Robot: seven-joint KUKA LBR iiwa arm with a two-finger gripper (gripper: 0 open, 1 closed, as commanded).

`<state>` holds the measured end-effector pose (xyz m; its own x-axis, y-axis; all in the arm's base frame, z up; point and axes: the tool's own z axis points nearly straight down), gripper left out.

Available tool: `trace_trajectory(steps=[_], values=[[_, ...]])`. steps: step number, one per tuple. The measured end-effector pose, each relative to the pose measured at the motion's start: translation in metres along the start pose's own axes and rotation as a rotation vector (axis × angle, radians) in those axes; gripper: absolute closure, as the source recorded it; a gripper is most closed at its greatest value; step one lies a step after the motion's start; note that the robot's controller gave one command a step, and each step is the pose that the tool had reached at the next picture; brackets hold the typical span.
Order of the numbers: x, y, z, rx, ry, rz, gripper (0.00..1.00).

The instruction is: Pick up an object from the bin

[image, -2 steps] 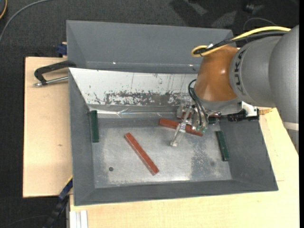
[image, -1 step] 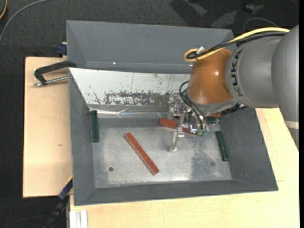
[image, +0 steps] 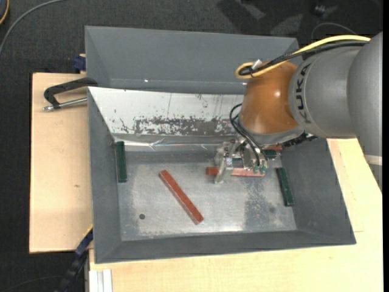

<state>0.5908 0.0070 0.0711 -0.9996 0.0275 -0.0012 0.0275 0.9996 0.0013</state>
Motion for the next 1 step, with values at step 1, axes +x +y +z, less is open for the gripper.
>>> trace_trajectory(steps=[1], values=[[-0.0048,0.0232,-0.1302,-0.002,-0.015,0.001,1.0]])
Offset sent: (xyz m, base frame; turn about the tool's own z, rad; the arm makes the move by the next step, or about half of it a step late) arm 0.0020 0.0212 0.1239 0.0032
